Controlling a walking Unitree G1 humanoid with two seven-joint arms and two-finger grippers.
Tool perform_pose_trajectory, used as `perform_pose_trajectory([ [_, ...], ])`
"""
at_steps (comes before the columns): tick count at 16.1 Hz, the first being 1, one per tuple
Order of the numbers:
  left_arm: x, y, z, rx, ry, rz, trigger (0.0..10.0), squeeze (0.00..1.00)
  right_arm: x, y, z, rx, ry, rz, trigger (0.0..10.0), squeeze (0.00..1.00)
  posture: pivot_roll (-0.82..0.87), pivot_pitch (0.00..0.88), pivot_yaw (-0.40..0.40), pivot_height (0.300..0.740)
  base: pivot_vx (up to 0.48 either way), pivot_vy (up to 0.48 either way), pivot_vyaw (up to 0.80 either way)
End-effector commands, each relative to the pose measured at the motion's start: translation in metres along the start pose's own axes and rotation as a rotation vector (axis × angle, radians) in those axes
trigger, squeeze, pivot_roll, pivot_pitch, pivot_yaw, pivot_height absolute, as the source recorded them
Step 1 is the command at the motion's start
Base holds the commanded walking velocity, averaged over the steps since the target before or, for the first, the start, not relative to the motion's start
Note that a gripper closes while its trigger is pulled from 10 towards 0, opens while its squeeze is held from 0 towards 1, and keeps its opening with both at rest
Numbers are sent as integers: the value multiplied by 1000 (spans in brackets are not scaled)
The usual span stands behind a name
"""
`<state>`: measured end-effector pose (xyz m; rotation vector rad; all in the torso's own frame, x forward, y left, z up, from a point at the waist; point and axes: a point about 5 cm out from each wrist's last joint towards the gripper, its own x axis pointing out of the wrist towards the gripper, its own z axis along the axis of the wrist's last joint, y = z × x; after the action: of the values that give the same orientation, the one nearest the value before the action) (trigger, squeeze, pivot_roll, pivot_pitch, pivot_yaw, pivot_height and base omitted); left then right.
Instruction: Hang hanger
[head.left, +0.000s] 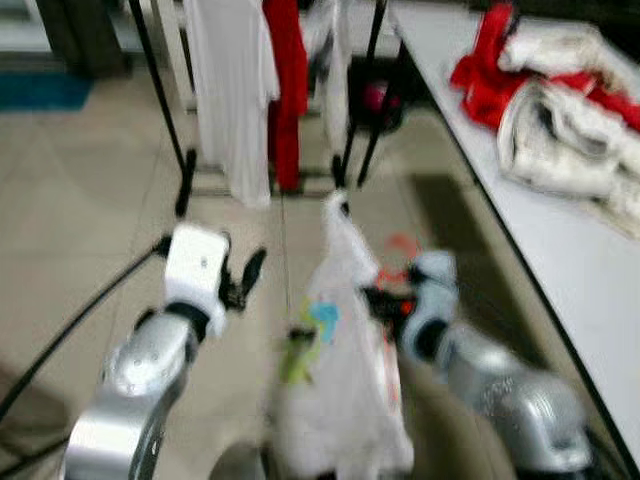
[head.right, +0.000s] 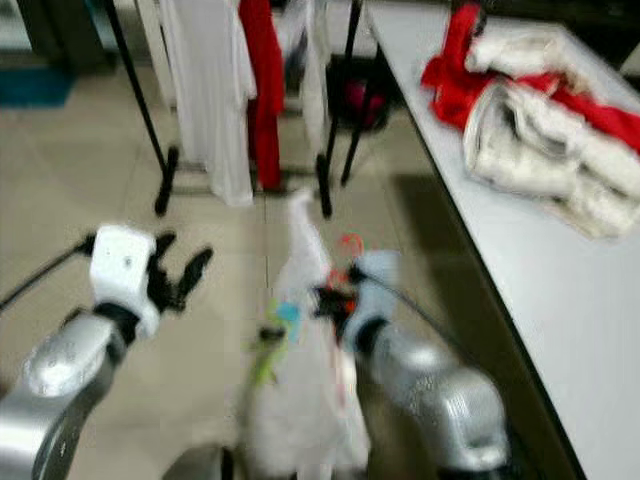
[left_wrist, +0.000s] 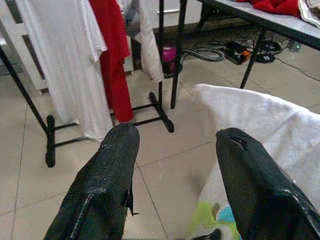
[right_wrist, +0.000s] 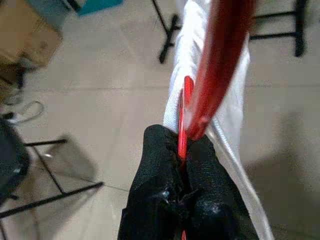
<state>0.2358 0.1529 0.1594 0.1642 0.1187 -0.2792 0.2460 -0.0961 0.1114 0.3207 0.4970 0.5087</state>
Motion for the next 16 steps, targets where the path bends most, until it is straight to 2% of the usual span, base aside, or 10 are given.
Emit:
perform_pose_trajectory([
  [1,1,-4,0,-4,0,-11,10000,0,-5,-2,9,-24,-44,-6,10000,0,113,125,-105,740,0,0,0],
  [5,3,-3,-5,13,36,-20,10000,0,-4,-1,13,-62,-56,17,10000,0,110,111,-119,740,0,0,0],
  [7,6,-1,-5,23,37,-15,10000,0,-5,-3,16,-145,-33,18,10000,0,103,103,-128,740,0,0,0],
  [9,9,5,-6,38,39,-10,10000,0,-7,-7,21,-209,-22,12,10000,0,91,91,-127,740,0,0,0],
  [11,16,20,-1,93,22,-23,10000,0,-13,-14,38,-309,-12,51,10000,0,68,85,-120,740,0,0,0],
  [14,28,33,8,103,-10,-47,10000,0,-16,-20,57,-402,-2,104,10000,0,73,71,-97,740,0,0,0],
  [15,28,35,10,91,-18,-103,10000,1000,-16,-20,59,-447,24,140,10000,0,76,59,-96,740,0,0,0],
  [16,27,40,12,93,-27,-138,10000,1000,-18,-18,61,-485,43,182,10000,0,73,44,-97,740,0,0,0],
])
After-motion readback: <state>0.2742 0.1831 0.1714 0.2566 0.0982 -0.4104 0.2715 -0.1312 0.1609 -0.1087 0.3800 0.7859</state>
